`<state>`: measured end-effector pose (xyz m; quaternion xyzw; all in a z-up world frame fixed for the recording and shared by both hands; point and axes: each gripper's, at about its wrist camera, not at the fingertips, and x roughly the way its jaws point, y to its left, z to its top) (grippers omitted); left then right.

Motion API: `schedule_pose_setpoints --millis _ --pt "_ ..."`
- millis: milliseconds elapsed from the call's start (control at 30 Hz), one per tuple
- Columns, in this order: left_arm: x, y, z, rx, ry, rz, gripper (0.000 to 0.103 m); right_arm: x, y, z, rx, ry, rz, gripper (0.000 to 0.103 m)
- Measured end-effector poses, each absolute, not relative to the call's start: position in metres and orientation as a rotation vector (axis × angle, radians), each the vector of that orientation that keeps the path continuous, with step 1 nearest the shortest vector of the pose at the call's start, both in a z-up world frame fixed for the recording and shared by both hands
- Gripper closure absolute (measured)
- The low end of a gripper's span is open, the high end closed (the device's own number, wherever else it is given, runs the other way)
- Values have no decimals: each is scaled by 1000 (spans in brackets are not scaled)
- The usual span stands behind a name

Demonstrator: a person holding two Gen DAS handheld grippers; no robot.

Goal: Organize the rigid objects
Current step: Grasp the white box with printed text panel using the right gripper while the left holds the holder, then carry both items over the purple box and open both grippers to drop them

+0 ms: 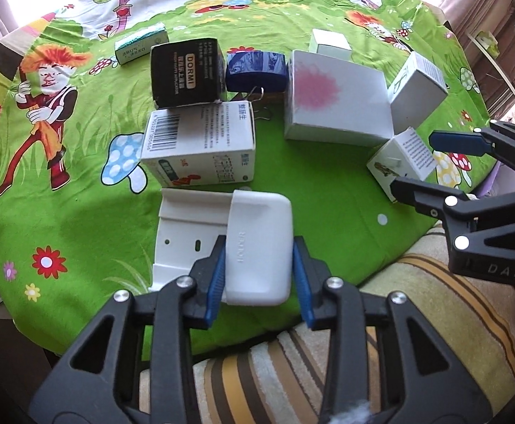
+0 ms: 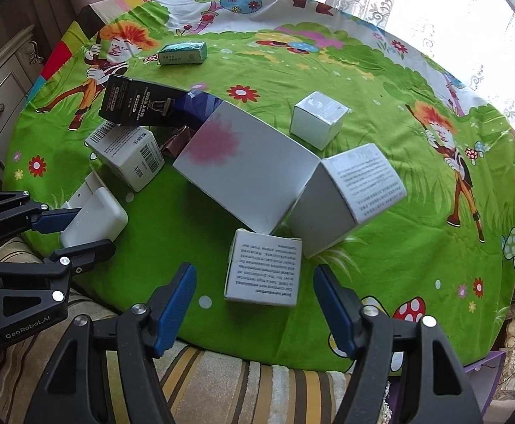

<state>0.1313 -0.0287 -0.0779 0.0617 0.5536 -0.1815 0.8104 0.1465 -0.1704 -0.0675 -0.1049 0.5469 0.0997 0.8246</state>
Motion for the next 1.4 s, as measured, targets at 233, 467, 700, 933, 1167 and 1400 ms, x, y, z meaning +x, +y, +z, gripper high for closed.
schedule_pose_setpoints --millis 233,467,700,933,1167,1400 --pt "127 -24 -64 131 1133 -376 64 154 -169 -78 -219 1208 214 34" --pt "129 -27 -56 127 1090 -359 64 153 -176 -82 -179 1219 221 60" --pt "116 -40 -31 142 1036 -382 64 130 -184 -54 -159 1133 242 60" --pt "97 -87 -1 260 972 -472 64 100 -231 -22 -48 1049 189 60" --pt "80 -150 14 369 938 -597 64 70 -294 -5 23 997 86 60" --pt "62 -222 22 443 922 -760 64 38 -373 0 102 968 -71 60"
